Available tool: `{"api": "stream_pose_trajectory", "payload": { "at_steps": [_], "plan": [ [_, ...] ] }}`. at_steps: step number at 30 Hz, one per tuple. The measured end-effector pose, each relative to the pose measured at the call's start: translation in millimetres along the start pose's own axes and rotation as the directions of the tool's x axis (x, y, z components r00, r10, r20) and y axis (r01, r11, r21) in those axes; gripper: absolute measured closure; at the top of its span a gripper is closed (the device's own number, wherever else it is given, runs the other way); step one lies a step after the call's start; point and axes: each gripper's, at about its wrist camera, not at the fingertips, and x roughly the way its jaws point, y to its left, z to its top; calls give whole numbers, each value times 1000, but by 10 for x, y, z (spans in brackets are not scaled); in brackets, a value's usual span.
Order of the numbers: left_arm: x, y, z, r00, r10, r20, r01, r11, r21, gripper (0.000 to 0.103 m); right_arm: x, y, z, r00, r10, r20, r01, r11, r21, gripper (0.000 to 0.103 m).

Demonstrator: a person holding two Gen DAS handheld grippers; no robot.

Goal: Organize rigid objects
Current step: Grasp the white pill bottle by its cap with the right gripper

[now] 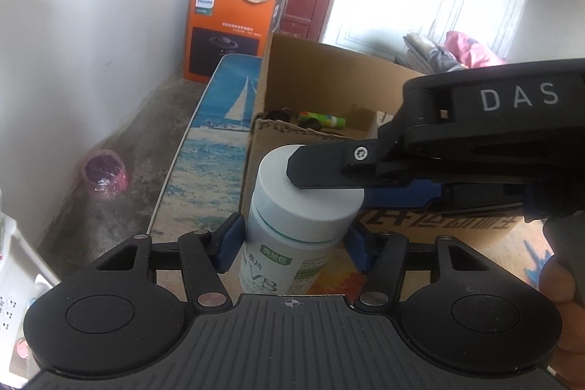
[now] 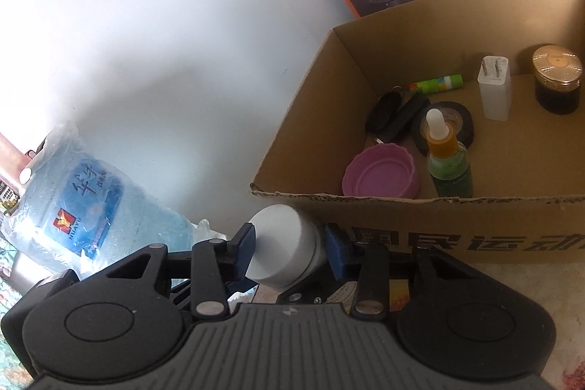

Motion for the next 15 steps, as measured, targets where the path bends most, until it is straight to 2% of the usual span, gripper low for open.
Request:
{"api": "stream_pose_trajectory", "payload": {
  "at_steps": [15],
  "plan": [
    [-12,-268,-46,999,-31,-13,31,999,28,45,-239,-206,-91,1000,-18,24,16,998,57,56]
  ]
}}
